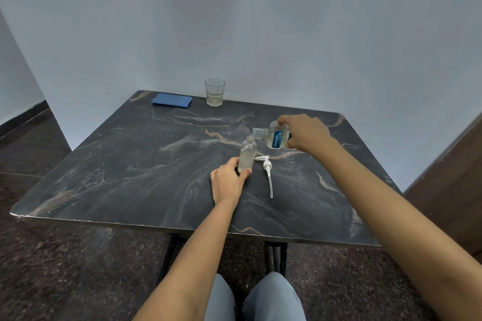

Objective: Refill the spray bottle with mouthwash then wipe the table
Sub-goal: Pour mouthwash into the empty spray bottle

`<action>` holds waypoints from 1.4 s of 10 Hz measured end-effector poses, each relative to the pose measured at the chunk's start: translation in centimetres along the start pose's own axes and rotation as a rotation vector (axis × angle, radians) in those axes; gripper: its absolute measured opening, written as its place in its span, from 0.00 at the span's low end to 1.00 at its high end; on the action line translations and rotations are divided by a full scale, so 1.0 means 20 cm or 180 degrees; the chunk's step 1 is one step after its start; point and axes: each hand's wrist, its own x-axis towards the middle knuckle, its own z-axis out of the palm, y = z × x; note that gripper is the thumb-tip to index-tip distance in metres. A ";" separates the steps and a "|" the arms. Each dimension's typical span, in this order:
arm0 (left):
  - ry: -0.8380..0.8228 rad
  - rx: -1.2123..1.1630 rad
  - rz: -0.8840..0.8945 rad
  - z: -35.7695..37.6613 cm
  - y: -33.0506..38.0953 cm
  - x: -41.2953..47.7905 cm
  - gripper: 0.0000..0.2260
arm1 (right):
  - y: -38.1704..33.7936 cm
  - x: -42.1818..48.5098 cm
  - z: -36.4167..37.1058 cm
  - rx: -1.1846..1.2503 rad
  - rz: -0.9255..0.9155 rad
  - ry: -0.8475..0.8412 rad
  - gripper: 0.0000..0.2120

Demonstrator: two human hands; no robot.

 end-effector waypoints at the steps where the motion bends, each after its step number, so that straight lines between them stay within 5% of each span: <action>1: 0.0000 -0.0010 0.0005 0.00 0.00 0.00 0.15 | 0.00 0.00 0.00 0.0006 0.0006 0.0002 0.22; 14: 0.0031 -0.0078 0.0008 0.00 0.00 -0.01 0.15 | -0.02 0.00 -0.04 -0.0115 0.0016 -0.0106 0.23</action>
